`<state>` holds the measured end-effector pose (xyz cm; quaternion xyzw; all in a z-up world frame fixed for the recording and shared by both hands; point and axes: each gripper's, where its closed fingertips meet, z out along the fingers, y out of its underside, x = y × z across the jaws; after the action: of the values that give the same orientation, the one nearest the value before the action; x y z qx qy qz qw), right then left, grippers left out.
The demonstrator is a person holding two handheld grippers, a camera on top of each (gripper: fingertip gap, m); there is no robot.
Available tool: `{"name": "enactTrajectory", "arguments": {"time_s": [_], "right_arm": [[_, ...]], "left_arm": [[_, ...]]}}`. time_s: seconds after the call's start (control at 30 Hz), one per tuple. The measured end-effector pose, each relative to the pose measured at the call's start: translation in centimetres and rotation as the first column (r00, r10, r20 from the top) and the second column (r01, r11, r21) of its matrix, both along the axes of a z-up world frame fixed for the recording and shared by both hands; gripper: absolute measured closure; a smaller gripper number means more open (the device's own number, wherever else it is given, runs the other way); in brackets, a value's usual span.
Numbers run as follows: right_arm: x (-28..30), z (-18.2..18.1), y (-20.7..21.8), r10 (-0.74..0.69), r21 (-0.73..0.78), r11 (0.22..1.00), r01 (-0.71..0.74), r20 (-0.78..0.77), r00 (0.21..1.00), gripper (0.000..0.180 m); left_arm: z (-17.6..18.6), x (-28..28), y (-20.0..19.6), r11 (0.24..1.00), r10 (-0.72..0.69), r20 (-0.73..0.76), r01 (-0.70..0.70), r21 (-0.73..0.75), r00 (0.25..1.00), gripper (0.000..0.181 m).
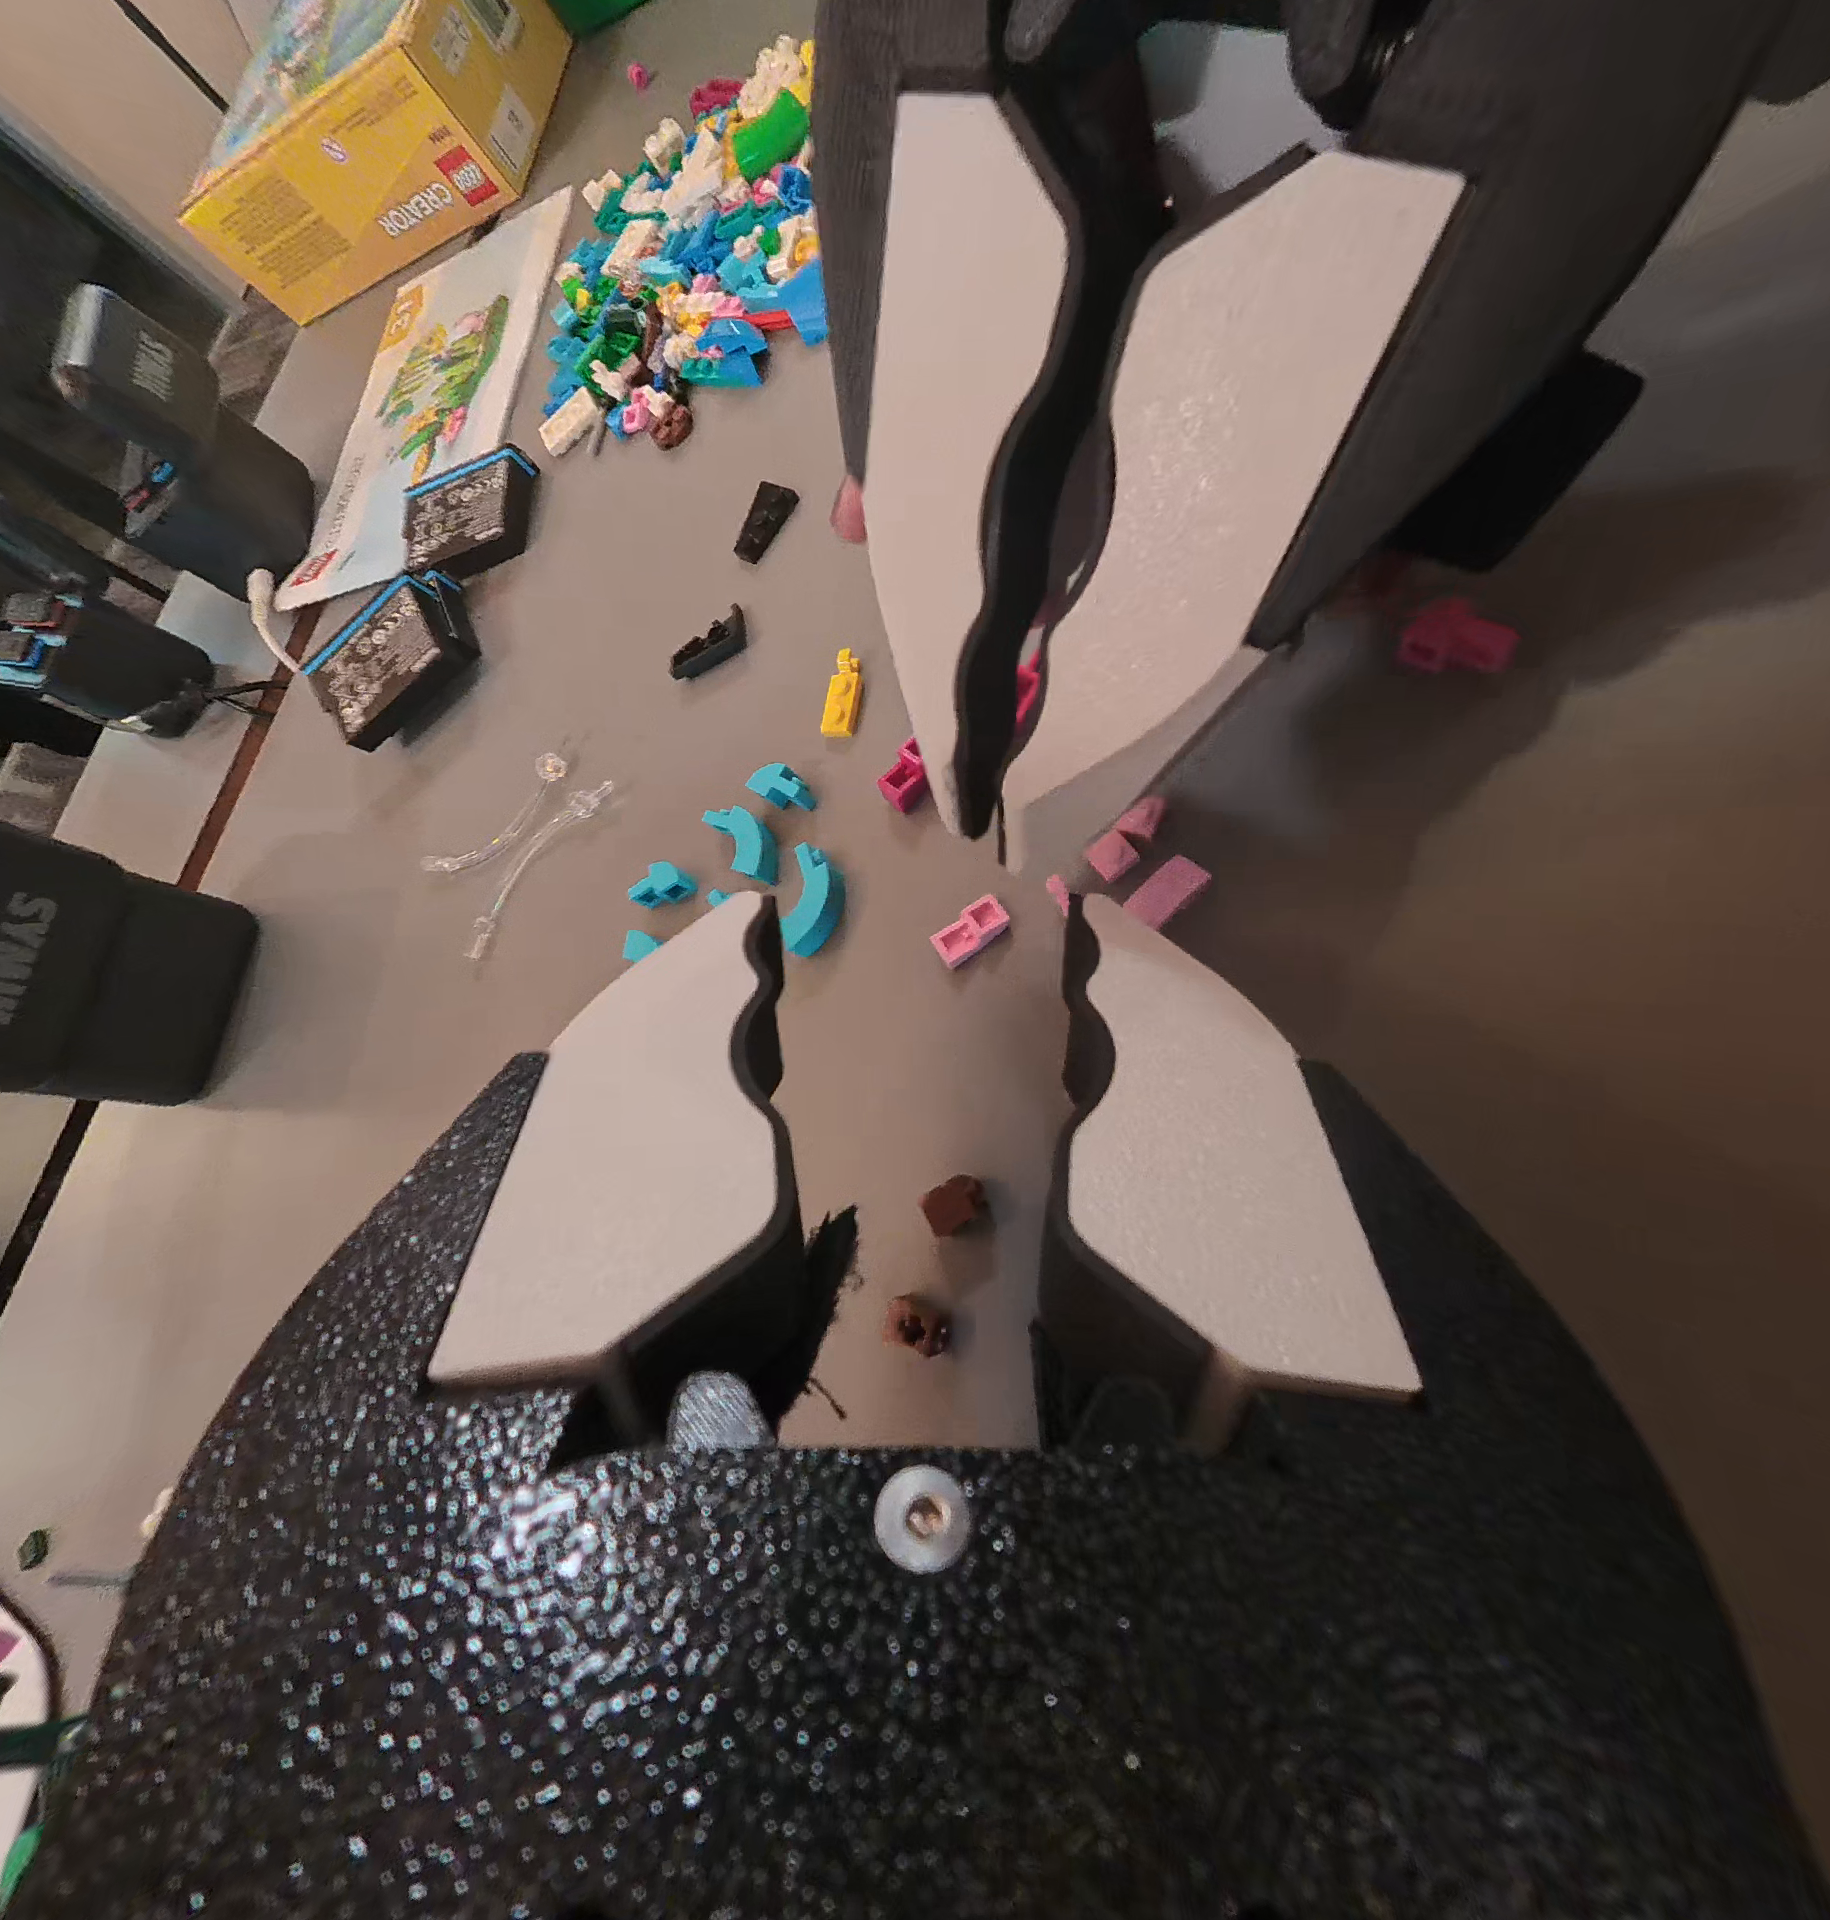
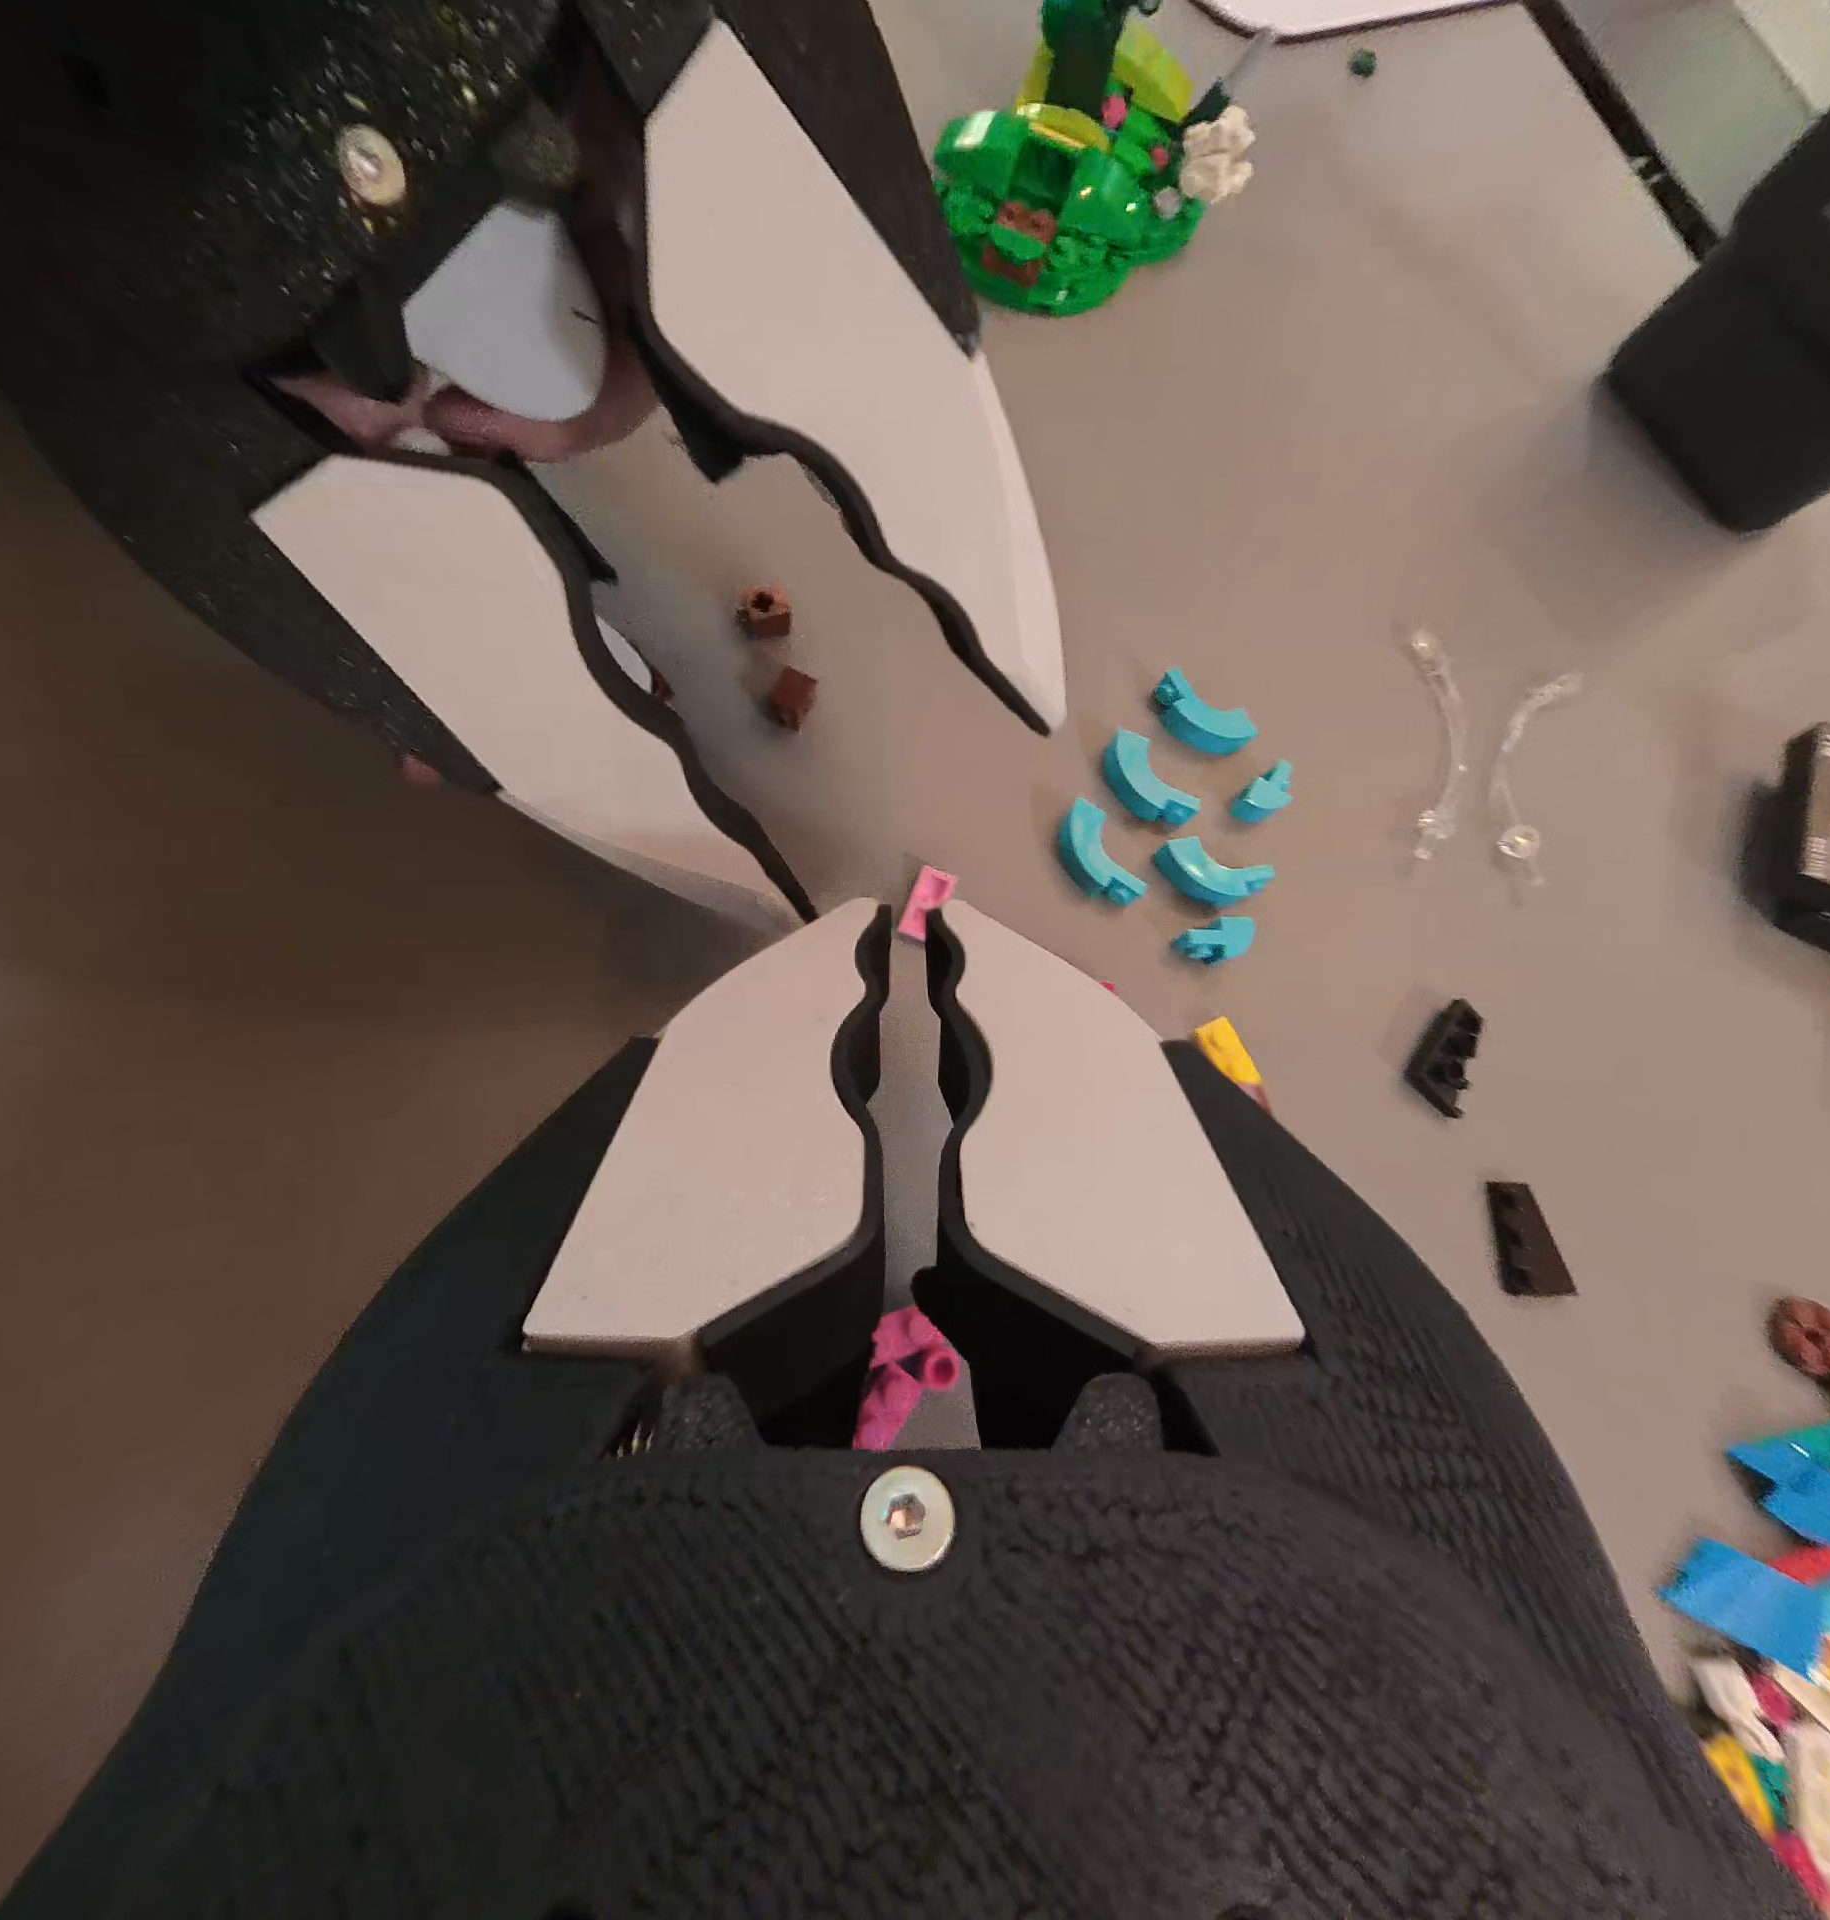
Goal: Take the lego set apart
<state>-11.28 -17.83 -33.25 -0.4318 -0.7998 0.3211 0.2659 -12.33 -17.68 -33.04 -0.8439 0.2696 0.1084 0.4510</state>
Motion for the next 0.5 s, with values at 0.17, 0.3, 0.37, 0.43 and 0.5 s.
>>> {"name": "enactTrajectory", "arguments": {"time_s": [0.17, 0.3, 0.37, 0.43, 0.5], "right_arm": [[-0.1, 4.0, -0.8, -0.056, -0.01, 0.998, 0.055, -0.126, 0.991, 0.175], [-1.5, 6.7, -5.6, 0.02, -0.051, 0.998, -0.032, -0.207, 0.978, 0.174], [-2.5, 6.2, -9.1, 0.122, -0.042, 0.99, -0.133, -0.196, 0.973, 0.17], [-4.3, 5.1, -11.4, 0.168, 0.001, 0.985, -0.171, -0.194, 0.967, 0.163], [-6.1, 4.3, -13.5, 0.213, 0.035, 0.977, -0.211, -0.215, 0.953, 0.16]], "left_arm": [[4.0, 0.2, -2.5, 0.993, 0.048, 0.174, -0.066, 0.101, 0.984, 0.12], [6.7, -4.3, -9.5, 0.95, 0.231, 0.23, -0.27, 0.155, 0.945, 0.105], [6.0, -7.6, -14.2, 0.921, 0.344, 0.249, -0.376, 0.098, 0.906, 0.11], [4.0, -9.9, -18.5, 0.893, 0.438, 0.278, -0.451, -0.021, 0.855, 0.117], [2.2, -10.9, -21.4, 0.869, 0.49, 0.299, -0.484, -0.098, 0.819, 0.126]]}}
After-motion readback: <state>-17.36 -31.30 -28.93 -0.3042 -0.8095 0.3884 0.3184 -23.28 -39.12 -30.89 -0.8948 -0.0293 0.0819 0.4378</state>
